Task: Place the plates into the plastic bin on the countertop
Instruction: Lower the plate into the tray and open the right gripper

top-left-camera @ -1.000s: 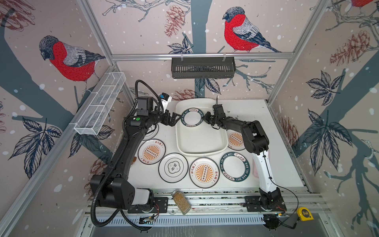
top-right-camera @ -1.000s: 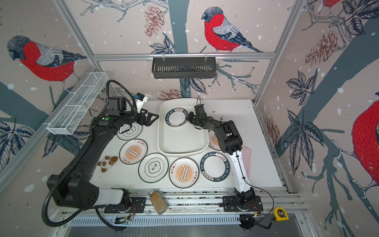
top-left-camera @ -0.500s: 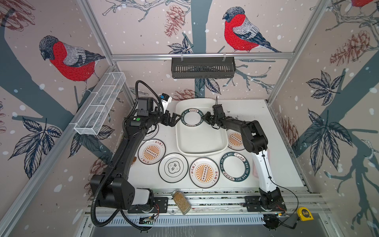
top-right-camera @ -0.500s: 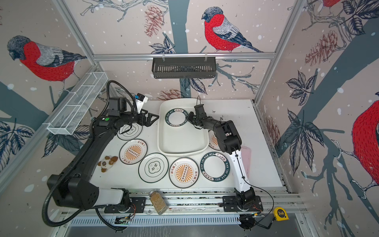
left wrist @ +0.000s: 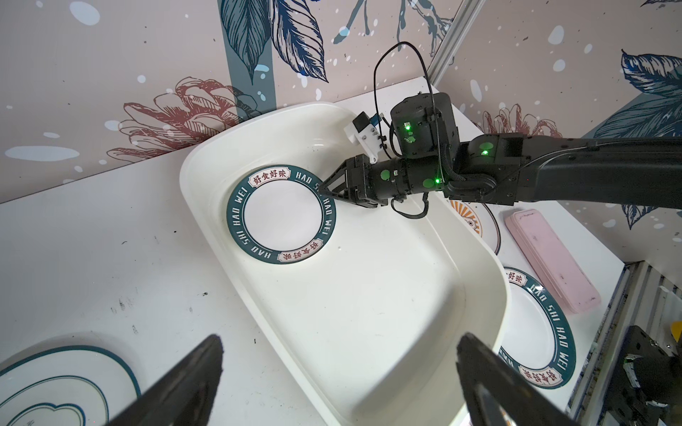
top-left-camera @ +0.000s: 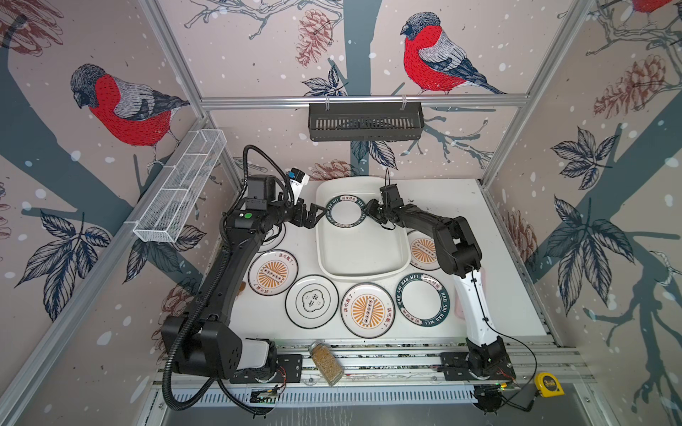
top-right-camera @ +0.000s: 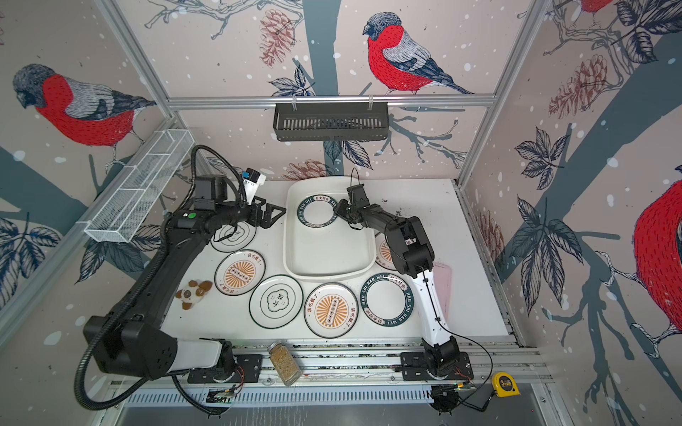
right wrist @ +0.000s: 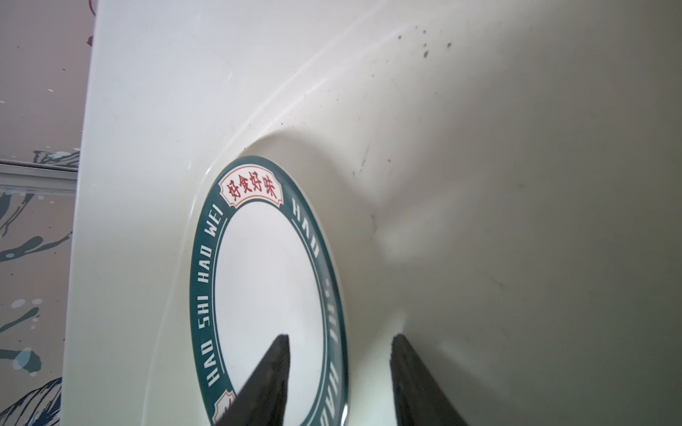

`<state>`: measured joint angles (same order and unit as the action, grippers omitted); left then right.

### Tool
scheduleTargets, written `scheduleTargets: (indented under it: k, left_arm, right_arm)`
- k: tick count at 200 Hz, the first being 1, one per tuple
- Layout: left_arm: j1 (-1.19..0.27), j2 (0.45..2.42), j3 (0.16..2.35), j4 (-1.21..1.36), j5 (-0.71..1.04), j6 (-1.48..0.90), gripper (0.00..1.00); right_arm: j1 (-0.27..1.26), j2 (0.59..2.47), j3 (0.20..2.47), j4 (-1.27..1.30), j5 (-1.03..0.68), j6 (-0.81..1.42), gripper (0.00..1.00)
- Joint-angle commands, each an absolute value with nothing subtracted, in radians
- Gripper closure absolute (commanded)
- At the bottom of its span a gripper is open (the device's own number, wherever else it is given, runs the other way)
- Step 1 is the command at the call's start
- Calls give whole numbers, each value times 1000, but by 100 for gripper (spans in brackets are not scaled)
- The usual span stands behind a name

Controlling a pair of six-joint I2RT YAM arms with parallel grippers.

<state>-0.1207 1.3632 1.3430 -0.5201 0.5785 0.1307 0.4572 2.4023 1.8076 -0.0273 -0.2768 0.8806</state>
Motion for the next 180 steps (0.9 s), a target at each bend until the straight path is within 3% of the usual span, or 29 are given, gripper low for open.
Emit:
scheduleTargets:
  k: [1, 97, 180]
  left_arm:
    - [-121, 1359, 1341, -494, 594, 145, 2]
    - [-121, 1340, 1339, -505, 540, 199, 2]
    - [-121, 1316, 1284, -502, 543, 218, 2]
  right_arm:
    - [460, 2390, 1827, -96, -230, 841, 52]
    - [492, 2291, 1811, -146, -82, 820, 49]
    - [530, 2086, 1688, -172, -78, 730, 49]
